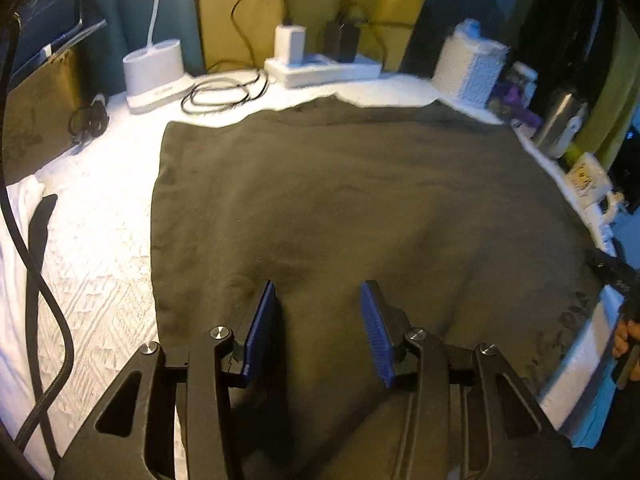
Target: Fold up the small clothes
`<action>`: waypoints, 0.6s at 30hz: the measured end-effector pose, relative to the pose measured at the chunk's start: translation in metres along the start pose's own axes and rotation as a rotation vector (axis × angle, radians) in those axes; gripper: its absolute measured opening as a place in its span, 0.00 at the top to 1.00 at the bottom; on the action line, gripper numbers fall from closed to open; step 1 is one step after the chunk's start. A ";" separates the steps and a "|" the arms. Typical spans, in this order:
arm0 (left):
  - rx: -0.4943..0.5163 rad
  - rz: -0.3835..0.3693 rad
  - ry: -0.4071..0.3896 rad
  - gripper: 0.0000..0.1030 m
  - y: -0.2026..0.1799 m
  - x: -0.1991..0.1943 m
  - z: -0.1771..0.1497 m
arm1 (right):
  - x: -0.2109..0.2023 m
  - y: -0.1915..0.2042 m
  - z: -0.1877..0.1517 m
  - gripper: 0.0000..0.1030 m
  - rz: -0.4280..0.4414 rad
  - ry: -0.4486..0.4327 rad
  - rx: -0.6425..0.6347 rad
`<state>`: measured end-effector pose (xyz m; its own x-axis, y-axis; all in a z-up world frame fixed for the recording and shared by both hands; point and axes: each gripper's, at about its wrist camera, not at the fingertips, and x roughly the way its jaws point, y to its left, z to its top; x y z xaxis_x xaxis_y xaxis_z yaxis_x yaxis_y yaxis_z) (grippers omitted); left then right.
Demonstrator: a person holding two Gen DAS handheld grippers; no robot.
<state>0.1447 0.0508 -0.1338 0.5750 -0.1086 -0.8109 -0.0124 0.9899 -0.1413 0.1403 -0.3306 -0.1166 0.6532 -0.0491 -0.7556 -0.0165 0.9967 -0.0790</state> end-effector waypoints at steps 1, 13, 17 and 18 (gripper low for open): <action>-0.004 0.007 0.014 0.57 0.002 0.005 0.001 | 0.001 -0.001 0.001 0.50 -0.003 0.000 -0.003; -0.063 0.072 -0.012 0.57 0.030 0.002 0.005 | -0.001 -0.009 0.001 0.42 -0.037 0.008 0.018; -0.061 0.053 -0.059 0.57 0.034 -0.017 0.001 | -0.014 -0.012 0.000 0.39 -0.032 0.002 0.047; -0.060 0.046 -0.068 0.57 0.034 -0.022 0.000 | -0.018 -0.012 -0.001 0.39 -0.023 0.002 0.058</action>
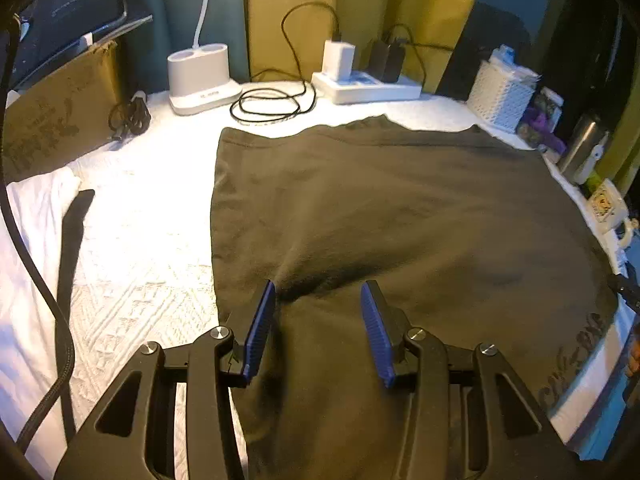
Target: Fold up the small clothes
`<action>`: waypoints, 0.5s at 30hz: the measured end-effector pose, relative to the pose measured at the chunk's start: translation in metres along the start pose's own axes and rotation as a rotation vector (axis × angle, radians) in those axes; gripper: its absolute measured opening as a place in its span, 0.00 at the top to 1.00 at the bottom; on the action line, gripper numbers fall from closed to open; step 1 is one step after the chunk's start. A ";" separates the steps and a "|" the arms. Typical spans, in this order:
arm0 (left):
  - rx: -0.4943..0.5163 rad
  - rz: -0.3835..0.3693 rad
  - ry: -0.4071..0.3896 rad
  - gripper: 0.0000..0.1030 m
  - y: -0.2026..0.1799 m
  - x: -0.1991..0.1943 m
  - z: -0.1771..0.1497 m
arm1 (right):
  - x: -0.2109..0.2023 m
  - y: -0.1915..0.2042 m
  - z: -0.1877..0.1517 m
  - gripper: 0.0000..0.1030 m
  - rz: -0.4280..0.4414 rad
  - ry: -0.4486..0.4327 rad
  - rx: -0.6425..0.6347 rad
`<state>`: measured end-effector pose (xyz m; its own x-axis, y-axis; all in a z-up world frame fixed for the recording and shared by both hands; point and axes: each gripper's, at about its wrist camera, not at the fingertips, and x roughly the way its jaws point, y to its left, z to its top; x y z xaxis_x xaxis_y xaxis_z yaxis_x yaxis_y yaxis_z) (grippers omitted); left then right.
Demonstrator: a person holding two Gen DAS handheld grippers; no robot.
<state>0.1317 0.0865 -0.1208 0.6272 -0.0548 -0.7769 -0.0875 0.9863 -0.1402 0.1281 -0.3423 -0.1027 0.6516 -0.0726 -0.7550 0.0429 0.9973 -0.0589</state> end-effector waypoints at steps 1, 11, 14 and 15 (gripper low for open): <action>0.000 -0.006 -0.008 0.57 0.000 -0.004 -0.001 | -0.003 -0.001 -0.001 0.39 0.006 -0.001 0.009; 0.038 -0.060 -0.085 0.44 -0.005 -0.040 -0.019 | -0.033 0.006 -0.029 0.24 0.061 0.008 0.081; 0.042 -0.055 -0.092 0.43 -0.003 -0.045 -0.024 | -0.034 0.009 -0.037 0.24 0.081 0.029 0.096; 0.040 -0.056 -0.093 0.43 -0.001 -0.046 -0.025 | -0.034 0.011 -0.040 0.24 0.092 0.036 0.103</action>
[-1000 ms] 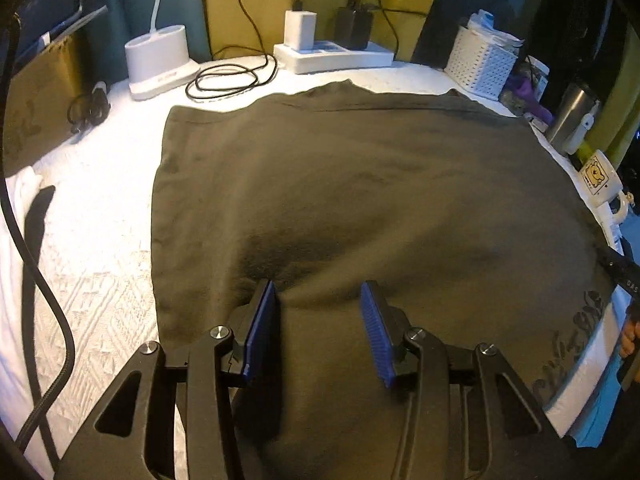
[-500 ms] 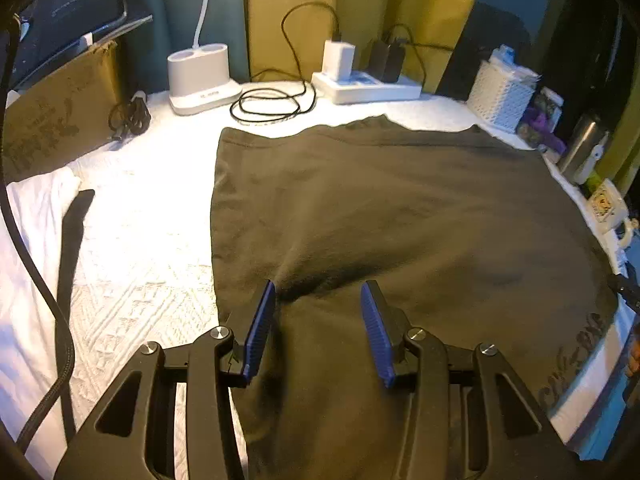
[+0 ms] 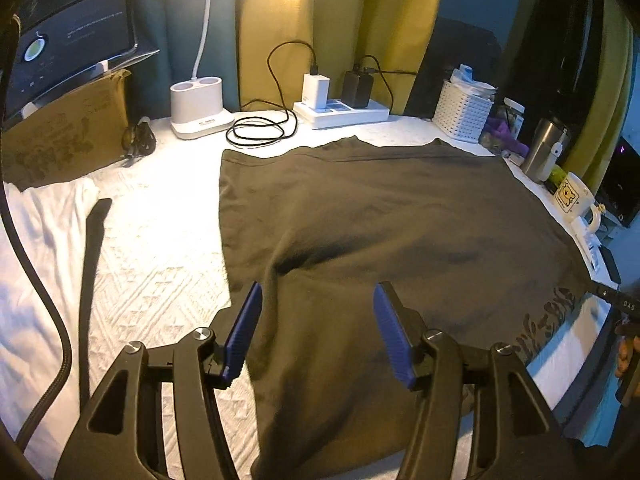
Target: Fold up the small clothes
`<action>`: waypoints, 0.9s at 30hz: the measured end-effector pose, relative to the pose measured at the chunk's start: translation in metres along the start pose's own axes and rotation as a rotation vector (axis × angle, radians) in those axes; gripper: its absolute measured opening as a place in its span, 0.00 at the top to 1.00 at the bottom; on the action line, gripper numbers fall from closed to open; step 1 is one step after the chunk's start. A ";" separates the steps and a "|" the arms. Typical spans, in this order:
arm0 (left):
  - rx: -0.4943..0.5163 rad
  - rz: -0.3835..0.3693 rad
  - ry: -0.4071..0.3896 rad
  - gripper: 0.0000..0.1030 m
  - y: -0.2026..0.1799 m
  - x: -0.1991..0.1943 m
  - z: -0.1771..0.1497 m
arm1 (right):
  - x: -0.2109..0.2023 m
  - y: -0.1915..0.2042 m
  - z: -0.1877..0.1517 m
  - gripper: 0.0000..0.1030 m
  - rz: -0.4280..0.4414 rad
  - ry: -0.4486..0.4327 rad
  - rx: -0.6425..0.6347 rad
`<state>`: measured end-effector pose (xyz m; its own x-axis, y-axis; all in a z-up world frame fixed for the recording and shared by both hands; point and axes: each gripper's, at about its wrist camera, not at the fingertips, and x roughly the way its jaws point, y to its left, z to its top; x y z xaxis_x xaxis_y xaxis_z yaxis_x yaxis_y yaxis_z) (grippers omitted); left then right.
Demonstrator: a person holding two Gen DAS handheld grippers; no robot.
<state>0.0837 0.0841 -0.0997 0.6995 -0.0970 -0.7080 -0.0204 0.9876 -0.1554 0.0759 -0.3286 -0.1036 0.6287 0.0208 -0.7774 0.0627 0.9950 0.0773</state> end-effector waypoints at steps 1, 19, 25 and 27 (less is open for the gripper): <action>-0.003 -0.001 0.000 0.43 0.002 -0.001 -0.001 | 0.001 0.002 -0.004 0.24 0.013 0.010 0.004; -0.058 0.049 0.034 0.42 0.026 0.011 0.000 | 0.040 0.026 0.020 0.13 0.118 0.000 0.078; -0.046 0.060 0.050 0.42 0.023 0.017 0.007 | 0.058 0.032 0.040 0.13 0.144 -0.052 0.123; -0.042 0.066 0.054 0.42 0.023 0.019 0.009 | 0.063 0.035 0.046 0.13 0.151 -0.068 0.123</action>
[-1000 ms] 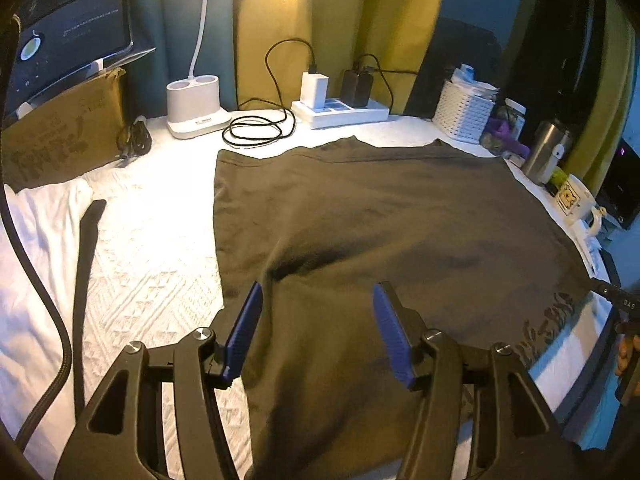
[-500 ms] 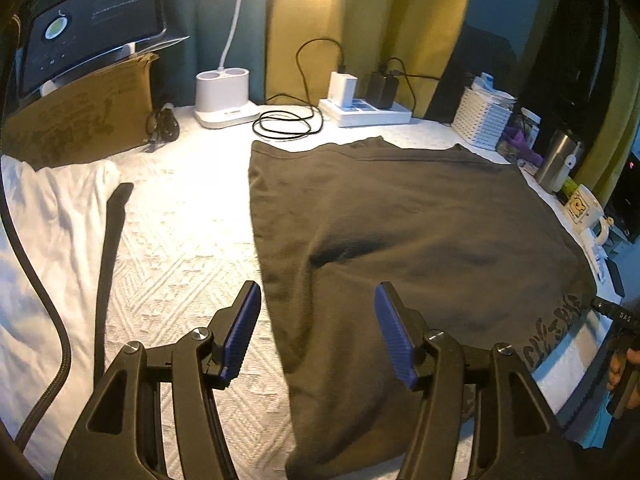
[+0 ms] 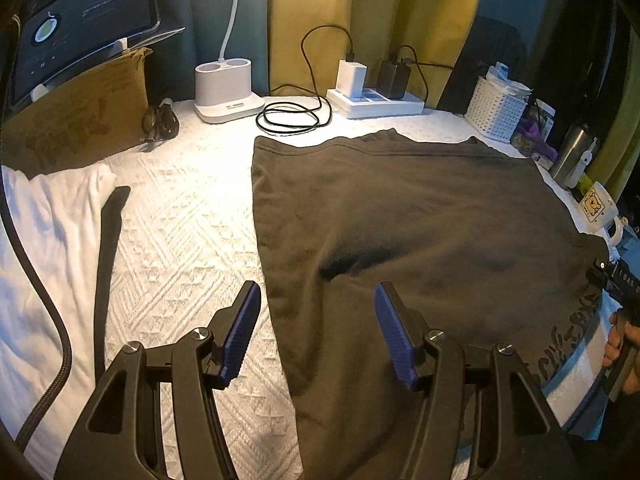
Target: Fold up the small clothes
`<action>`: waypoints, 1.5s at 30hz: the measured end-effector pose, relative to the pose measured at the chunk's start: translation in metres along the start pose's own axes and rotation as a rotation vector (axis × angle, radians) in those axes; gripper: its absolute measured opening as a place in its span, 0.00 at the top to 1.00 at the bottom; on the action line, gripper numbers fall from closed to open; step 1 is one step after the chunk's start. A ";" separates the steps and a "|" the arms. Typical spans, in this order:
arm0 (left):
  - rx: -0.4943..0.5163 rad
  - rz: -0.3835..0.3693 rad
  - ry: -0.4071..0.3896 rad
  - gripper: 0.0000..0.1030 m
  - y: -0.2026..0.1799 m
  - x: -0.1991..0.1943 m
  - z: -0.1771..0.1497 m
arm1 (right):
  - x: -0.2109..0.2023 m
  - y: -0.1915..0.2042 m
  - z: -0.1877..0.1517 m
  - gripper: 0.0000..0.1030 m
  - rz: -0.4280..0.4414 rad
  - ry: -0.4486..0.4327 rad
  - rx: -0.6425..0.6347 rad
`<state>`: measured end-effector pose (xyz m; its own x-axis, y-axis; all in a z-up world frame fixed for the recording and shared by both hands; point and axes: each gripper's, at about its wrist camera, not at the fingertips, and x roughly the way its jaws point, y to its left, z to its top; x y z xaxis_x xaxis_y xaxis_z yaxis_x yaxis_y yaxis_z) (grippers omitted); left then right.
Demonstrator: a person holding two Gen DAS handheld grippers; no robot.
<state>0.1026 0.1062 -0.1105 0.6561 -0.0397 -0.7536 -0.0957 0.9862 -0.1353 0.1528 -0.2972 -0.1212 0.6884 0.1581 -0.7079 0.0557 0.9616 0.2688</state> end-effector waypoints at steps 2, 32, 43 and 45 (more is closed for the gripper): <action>0.001 0.007 0.004 0.42 0.000 0.001 0.002 | 0.005 0.002 0.004 0.13 0.011 -0.006 -0.009; -0.082 -0.014 -0.068 0.42 0.037 -0.012 0.011 | -0.020 0.085 0.053 0.82 0.062 -0.088 -0.228; -0.082 -0.046 -0.111 0.42 0.061 -0.032 0.002 | -0.018 0.182 0.033 0.82 0.144 -0.078 -0.394; -0.082 -0.051 -0.121 0.42 0.064 -0.036 0.000 | -0.014 0.201 0.024 0.82 0.160 -0.065 -0.432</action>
<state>0.0728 0.1706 -0.0915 0.7464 -0.0646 -0.6623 -0.1180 0.9667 -0.2273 0.1715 -0.1116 -0.0411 0.7086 0.3106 -0.6336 -0.3518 0.9339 0.0644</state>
